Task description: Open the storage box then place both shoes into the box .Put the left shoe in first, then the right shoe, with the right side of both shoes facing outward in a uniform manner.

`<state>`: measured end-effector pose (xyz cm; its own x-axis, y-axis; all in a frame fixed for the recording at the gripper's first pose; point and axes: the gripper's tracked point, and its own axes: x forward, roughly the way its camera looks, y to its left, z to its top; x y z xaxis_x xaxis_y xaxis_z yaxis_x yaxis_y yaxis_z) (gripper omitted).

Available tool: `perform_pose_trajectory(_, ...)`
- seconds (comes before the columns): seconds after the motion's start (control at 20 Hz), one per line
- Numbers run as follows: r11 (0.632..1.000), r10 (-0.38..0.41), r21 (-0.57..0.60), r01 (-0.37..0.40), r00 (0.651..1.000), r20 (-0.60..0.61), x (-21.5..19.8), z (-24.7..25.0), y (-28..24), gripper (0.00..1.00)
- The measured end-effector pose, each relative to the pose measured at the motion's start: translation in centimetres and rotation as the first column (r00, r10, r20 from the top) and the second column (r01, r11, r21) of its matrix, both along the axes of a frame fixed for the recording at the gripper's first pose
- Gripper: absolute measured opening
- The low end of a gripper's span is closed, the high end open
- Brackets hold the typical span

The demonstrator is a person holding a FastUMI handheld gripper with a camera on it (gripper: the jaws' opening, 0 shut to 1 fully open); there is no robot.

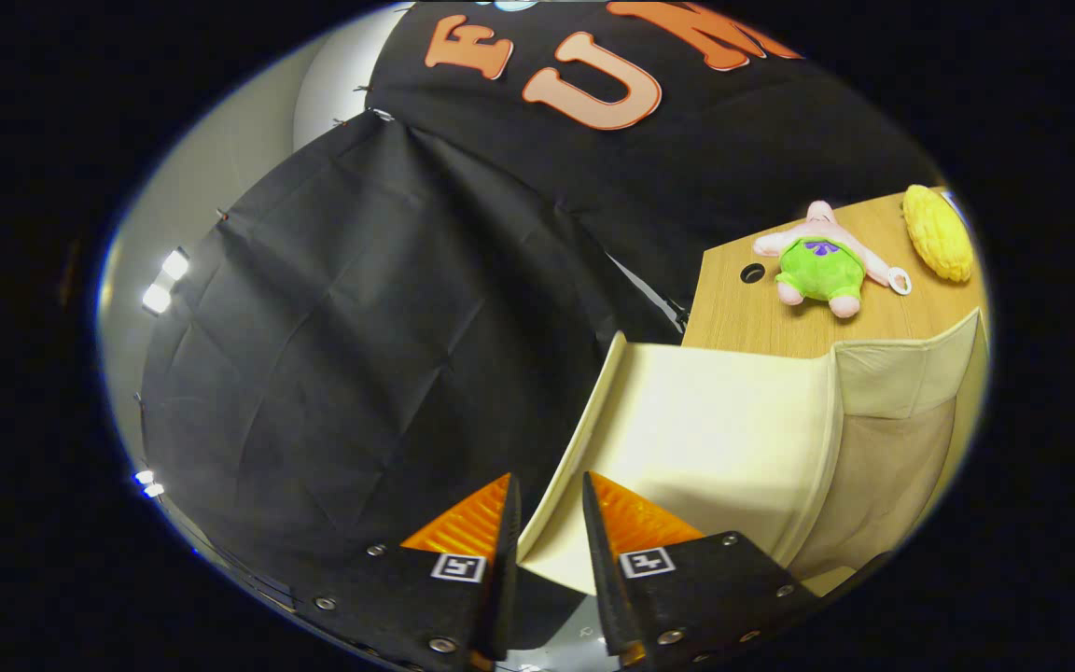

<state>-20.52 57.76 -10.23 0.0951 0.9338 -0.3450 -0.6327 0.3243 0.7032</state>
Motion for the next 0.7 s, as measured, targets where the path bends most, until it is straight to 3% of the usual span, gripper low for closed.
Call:
perform_pose_trajectory(0.05, 1.0, -0.018, -0.004, 0.018, 1.0, 0.026, 0.7, -0.2, -0.4, 0.57)
perform_pose_trajectory(0.15, 0.998, -0.054, -0.014, 0.055, 0.996, 0.068, 1.5, 0.1, -1.8, 0.82)
perform_pose_trajectory(0.25, 0.994, -0.099, -0.031, 0.103, 0.989, 0.112, 3.5, 0.2, -3.9, 0.94)
perform_pose_trajectory(0.5, 0.969, -0.224, -0.061, 0.239, 0.956, 0.189, 8.3, -0.2, -10.6, 0.98)
perform_pose_trajectory(0.7, 0.928, -0.318, -0.113, 0.355, 0.914, 0.253, 12.1, -2.5, -16.6, 0.98)
